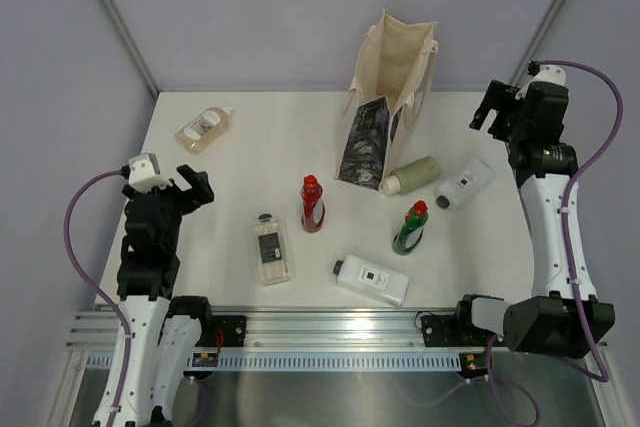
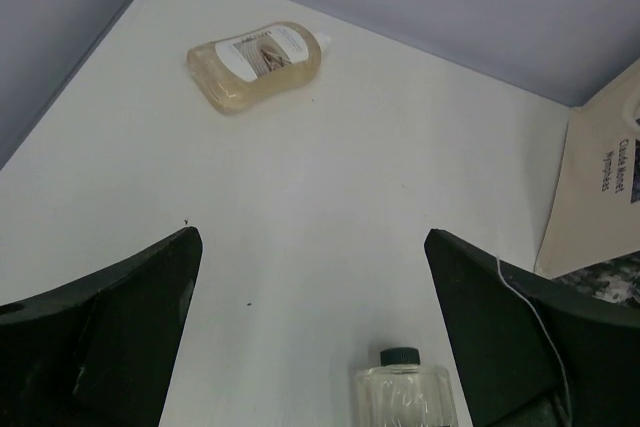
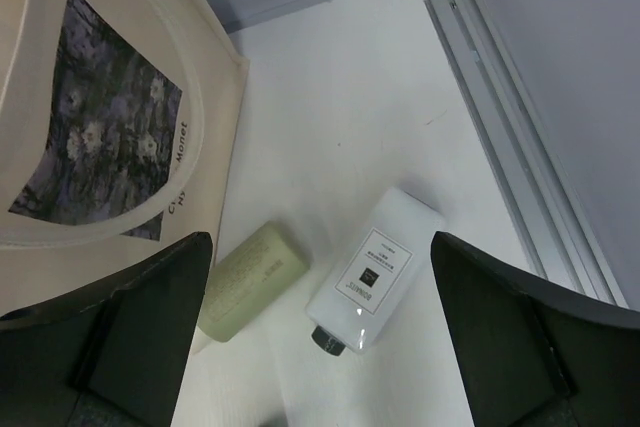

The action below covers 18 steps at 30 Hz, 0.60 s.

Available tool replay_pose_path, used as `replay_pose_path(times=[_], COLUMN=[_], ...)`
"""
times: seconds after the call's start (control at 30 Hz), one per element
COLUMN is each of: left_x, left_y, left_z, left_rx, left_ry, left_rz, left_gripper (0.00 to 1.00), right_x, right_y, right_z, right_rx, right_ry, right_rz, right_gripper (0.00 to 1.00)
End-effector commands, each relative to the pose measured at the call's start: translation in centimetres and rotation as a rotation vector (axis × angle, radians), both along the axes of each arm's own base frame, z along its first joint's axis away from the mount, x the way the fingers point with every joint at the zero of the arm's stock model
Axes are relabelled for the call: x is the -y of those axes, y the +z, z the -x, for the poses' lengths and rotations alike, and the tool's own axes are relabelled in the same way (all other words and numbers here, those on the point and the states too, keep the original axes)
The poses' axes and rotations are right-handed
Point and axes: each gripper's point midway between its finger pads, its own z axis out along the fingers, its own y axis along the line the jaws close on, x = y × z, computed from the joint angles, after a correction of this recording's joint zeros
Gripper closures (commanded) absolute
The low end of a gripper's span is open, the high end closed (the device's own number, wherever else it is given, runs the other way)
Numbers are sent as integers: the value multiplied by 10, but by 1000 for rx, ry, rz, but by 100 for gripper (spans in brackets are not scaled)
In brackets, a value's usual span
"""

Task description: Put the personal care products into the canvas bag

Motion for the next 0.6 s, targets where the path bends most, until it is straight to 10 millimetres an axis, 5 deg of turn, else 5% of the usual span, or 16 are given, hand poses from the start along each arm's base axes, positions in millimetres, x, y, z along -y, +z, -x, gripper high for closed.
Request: replay_pose_path(times=[0.0,0.03,0.07,0.1,0.17,0.37,0.57], left_x=[8,9,13,15,20,35,46], left_y=[4,4,5,4,1,-3,-4], left_z=[3,4,4,4,3,1,4], left_rx=[21,22,27,29,33,23,34], left_ry=[-55,-64,-83,-94,-121,-195,-269], left_rz=[-18,-17,-14,-11,5,34,19], left_gripper=[1,1,1,1,1,1,1], right_x=[-20,-36,-54,-106,-143,-168,-158], right_y=[23,22,2,-6,-34,-77,-88], right_z=[4,9,33,63,100,163,169], right_rx=[58,56,-20,34,-6,5,-18], right_ry=[161,311,620,1004,1292,1775,1931], right_rz=[61,136,392,408,534,592,585], right_gripper=[1,1,1,0,1,2,3])
